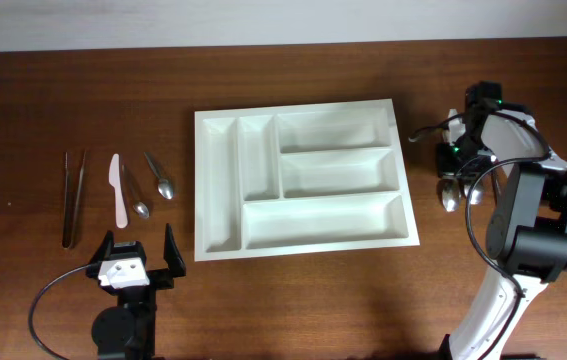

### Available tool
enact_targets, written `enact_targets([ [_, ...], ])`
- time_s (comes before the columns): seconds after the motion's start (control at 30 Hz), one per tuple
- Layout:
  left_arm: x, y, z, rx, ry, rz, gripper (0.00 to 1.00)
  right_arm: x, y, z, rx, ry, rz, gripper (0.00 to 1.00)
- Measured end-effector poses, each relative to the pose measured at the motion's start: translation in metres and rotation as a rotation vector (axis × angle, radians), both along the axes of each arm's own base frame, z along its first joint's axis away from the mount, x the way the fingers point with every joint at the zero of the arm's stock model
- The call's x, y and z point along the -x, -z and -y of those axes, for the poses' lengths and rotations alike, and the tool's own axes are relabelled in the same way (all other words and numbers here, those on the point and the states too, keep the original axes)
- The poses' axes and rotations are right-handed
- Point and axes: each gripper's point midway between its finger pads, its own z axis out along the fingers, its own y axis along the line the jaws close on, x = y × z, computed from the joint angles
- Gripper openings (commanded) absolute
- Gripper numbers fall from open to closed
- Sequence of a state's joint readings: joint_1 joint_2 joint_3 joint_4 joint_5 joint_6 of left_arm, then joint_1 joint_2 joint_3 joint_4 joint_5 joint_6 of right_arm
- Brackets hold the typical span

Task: Pack container
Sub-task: 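Carry the spoon over the tray and release it in the middle compartment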

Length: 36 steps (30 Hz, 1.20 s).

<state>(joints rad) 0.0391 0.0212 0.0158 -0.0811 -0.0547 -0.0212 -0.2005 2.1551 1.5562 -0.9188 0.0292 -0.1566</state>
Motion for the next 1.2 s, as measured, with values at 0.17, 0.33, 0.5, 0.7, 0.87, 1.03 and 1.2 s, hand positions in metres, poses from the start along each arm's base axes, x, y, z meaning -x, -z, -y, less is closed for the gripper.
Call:
enact_targets([
  [0.17, 0.0, 0.0, 0.0, 0.0, 0.0, 0.0, 0.99, -0.006, -0.014, -0.02, -0.017, -0.045, -0.022, 0.04],
  [0.33, 0.0, 0.0, 0.0, 0.0, 0.0, 0.0, 0.99, -0.044, -0.071, -0.024, -0.013, -0.064, 0.087, 0.04],
  [0.5, 0.0, 0.0, 0.0, 0.0, 0.0, 0.0, 0.99, -0.066, -0.141, -0.033, -0.052, -0.122, 0.202, 0.04],
  [0.7, 0.0, 0.0, 0.0, 0.0, 0.0, 0.0, 0.99, -0.058, -0.176, -0.071, -0.182, -0.321, 0.228, 0.04],
  [0.87, 0.0, 0.0, 0.0, 0.0, 0.0, 0.0, 0.99, -0.05, -0.181, -0.122, -0.268, -0.531, 0.228, 0.04],
  [1.03, 0.0, 0.0, 0.0, 0.0, 0.0, 0.0, 0.99, -0.037, -0.184, -0.173, -0.335, -0.762, 0.228, 0.04],
  [1.2, 0.0, 0.0, 0.0, 0.0, 0.0, 0.0, 0.99, -0.02, -0.184, -0.214, -0.354, -1.017, 0.22, 0.04],
])
